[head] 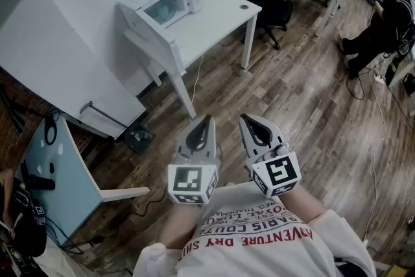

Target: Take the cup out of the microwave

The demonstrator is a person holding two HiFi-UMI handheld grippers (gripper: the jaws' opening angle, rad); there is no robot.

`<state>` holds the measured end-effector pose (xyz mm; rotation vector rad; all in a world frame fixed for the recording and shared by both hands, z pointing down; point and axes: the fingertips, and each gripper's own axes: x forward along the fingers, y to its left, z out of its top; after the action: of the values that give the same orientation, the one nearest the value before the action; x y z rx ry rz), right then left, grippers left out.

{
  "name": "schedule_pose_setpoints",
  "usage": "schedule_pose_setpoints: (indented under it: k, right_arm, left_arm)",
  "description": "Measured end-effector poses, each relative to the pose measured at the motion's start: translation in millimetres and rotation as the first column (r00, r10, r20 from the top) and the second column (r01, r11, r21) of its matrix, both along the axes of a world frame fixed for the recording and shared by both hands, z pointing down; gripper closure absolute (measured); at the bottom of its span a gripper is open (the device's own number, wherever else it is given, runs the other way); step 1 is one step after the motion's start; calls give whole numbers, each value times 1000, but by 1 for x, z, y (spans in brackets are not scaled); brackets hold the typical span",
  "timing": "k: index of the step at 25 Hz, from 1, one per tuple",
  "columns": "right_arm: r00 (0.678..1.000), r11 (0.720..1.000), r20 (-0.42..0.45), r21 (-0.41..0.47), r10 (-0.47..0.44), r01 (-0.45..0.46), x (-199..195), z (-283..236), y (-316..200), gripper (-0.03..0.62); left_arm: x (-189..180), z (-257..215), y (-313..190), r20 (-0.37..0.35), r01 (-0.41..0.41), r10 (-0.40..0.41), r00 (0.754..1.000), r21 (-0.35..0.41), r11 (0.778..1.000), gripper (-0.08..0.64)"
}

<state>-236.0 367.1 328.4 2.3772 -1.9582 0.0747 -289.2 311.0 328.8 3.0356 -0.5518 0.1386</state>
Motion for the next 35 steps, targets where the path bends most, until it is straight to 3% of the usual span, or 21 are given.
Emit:
schedule_pose_setpoints:
  k: [10,20,26,35]
  right_arm:
    - [1000,1000,-6,-21,-5,5,8,1,-20,581]
    - [998,999,60,-51,15,-12,31,22,-24,581]
    - [995,999,104,-34,7,-4,79,32,-35,581]
    - [987,993,124,-40,-105,110,185,36,-85,581]
  left_arm:
    - [10,-2,-16,-13,2,-2,1000,16,1000,552]
    - [33,14,-25,16,-6,6,1000,-23,1000,552]
    - [76,26,-34,38,-2,4,999,-46,999,552]
    - [171,38,-83,53,125,-121,991,-83,989,551]
